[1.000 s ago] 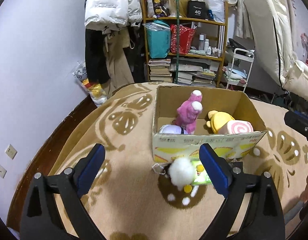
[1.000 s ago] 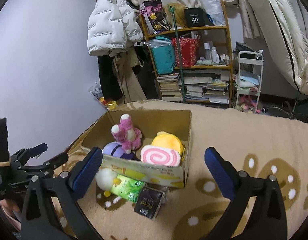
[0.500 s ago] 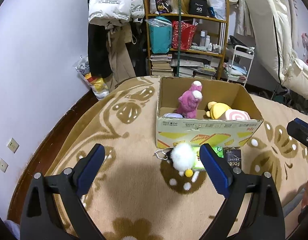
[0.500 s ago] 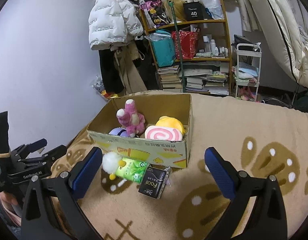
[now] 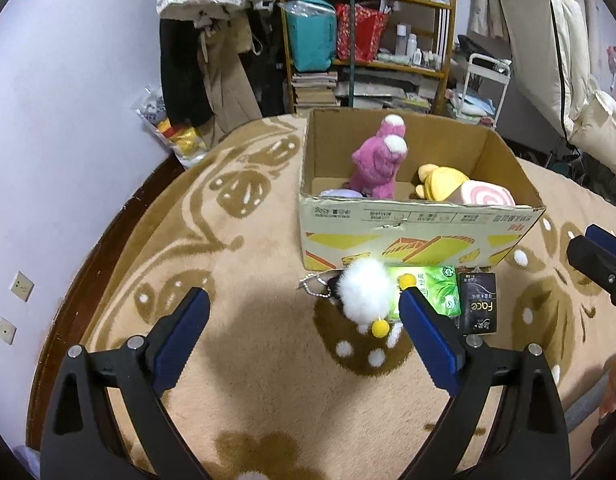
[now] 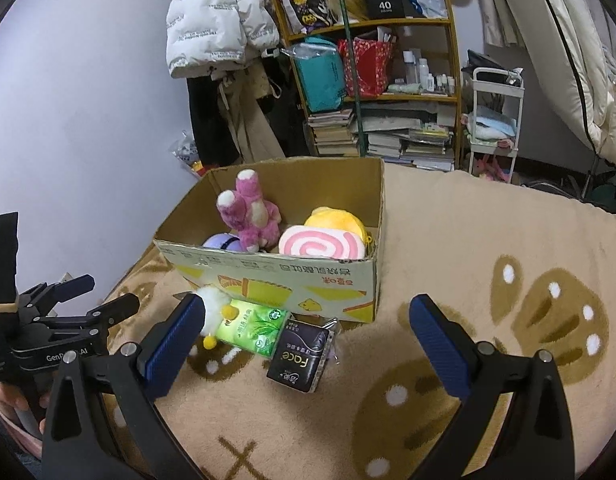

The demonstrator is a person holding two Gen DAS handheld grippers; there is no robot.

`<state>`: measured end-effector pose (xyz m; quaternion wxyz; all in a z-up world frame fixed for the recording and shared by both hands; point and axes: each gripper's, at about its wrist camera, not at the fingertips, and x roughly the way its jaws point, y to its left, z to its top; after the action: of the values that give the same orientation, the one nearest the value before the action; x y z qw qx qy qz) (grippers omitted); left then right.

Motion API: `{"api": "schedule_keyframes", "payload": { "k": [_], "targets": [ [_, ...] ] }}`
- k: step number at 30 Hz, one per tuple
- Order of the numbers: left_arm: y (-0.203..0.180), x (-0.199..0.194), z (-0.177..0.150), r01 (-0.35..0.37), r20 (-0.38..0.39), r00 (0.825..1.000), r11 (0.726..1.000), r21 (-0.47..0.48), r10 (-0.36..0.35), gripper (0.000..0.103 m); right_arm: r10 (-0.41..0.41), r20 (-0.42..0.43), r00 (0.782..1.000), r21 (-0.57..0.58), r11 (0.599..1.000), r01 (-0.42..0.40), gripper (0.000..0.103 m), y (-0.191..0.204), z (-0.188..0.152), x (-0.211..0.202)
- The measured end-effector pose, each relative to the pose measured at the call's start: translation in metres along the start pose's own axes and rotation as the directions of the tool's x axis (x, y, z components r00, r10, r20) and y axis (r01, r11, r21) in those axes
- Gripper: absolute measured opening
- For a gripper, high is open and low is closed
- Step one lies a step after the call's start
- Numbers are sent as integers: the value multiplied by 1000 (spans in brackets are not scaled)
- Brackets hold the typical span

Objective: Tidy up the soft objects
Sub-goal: 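Move the left tool to the white fluffy toy while the right tool approaches the black Face pack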

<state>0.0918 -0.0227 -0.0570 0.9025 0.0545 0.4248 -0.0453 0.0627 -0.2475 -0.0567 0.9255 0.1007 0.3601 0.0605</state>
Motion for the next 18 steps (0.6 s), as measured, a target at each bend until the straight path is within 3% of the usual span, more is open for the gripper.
{"api": "schedule_keyframes", "payload": {
  "k": [18],
  "targets": [
    [-14,74,4,67,-139,988,998,11,-65,95,-34,-120,992,19,999,36,103,-4,-10,60]
  ]
}}
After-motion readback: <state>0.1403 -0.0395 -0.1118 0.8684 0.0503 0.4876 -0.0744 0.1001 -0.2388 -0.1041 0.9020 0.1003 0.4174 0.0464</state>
